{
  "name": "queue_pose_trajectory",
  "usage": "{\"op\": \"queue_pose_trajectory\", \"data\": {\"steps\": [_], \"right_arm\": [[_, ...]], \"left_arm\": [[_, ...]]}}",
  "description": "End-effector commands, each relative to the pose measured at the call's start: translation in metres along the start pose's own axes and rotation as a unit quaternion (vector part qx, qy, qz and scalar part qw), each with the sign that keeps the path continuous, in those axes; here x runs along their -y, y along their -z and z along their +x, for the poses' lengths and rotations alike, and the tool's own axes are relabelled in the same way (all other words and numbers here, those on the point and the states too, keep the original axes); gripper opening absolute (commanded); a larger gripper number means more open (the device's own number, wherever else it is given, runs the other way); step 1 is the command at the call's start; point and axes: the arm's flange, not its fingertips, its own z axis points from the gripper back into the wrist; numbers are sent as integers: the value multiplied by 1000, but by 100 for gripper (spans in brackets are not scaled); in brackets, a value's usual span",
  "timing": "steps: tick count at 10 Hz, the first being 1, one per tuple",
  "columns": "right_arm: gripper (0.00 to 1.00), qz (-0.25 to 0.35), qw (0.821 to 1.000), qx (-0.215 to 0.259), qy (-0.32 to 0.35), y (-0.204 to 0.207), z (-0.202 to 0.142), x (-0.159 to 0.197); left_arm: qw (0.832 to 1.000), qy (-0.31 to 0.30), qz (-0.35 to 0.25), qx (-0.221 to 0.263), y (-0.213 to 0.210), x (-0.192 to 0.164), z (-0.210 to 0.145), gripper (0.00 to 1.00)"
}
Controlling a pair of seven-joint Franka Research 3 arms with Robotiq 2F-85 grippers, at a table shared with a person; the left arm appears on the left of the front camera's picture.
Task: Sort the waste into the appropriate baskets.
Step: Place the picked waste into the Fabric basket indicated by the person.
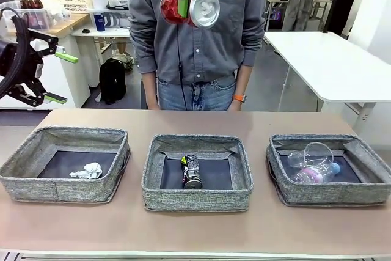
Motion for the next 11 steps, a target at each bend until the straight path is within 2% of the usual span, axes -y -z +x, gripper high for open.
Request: {"op": "queue_pose_trajectory", "data": {"steps": [1, 11], "right_arm": [[33, -3, 1000, 6, 6, -2, -3, 0], [33, -3, 1000, 6, 6, -2, -3, 0]], "left_arm": [[1000, 2, -6, 4, 0, 1, -1, 100], [1000, 2, -6, 4, 0, 1, -1, 100]]}}
